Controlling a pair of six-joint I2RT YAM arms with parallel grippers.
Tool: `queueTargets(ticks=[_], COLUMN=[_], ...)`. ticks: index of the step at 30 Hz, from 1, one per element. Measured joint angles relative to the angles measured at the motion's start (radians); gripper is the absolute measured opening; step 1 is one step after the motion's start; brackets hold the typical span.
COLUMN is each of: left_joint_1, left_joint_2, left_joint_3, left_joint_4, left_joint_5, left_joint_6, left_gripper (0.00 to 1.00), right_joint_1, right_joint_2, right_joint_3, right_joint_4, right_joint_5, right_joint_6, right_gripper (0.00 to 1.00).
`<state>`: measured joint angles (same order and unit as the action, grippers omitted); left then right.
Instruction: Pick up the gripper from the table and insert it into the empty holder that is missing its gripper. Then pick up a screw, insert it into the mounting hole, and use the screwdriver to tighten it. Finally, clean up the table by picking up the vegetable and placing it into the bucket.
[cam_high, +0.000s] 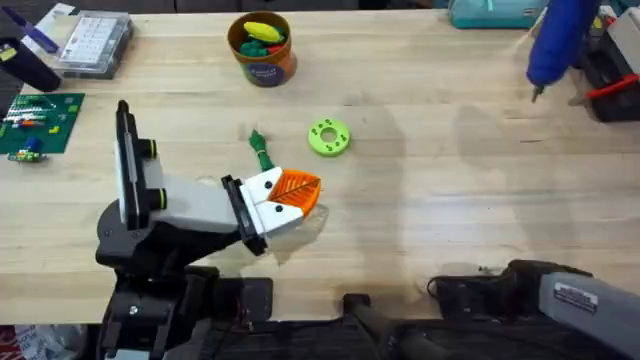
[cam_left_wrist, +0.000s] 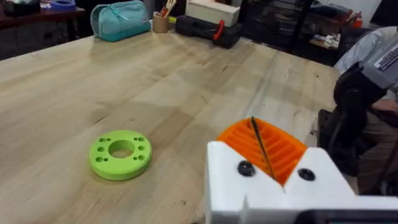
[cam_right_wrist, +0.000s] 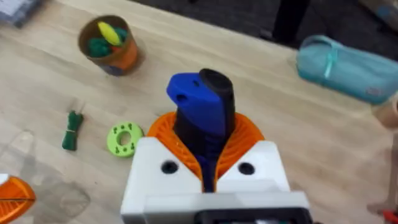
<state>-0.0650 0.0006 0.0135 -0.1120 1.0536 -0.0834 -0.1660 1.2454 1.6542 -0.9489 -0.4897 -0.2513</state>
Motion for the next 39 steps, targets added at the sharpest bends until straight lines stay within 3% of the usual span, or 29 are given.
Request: queueTargets(ticks=[16,26,33,39], left_joint_1=[0.000,0.000,0.000,0.000], left_joint_2=[0.000,0.000,0.000,0.000], left_joint_3=[0.000,0.000,0.000,0.000], left_joint_4=[0.000,0.000,0.000,0.000], left_joint_5=[0.000,0.000,0.000,0.000], left_joint_6=[0.000,0.000,0.000,-0.001], left_gripper=[0.015,0.015,0.015,0.015], right_joint_1=[0.368,0.562,0.604,0.618], right_joint_2=[-0.020,-0.020,-0.020,-0.019], right_joint_3=[0.004,0.004,-0.018,-0.119], right_joint_4=[0.318,0.354,0.494,0.674], right_joint_5=[-0.019,-0.029,-0.117,-0.190], right_joint_6=[0.130,0.156,0.173,0.219], right_gripper=[0.055,0.055,0.055,0.054])
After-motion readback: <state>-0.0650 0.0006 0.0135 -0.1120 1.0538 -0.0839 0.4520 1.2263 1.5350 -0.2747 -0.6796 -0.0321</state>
